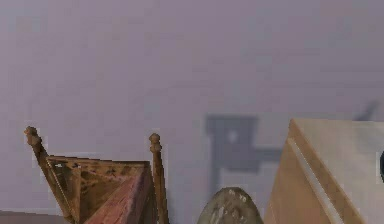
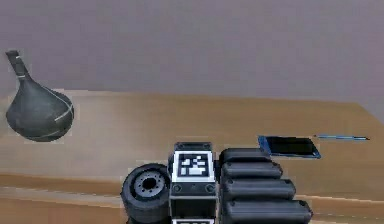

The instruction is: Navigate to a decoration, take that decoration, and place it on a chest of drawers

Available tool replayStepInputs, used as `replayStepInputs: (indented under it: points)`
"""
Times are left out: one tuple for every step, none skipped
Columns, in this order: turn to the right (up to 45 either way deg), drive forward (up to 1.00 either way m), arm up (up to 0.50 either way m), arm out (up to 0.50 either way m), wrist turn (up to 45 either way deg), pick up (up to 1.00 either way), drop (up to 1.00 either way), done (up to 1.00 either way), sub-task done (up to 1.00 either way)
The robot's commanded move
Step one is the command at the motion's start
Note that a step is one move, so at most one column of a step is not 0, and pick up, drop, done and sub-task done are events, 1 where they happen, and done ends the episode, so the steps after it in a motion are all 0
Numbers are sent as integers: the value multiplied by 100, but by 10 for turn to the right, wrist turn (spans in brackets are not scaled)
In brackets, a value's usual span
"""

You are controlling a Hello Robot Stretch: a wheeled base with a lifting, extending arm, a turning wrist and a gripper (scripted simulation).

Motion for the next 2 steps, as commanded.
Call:
replayStepInputs:
  points:
    - [60,0,0,0,0,0,0,0,0]
    - [0,0,0,26,0,0,0,0,0]
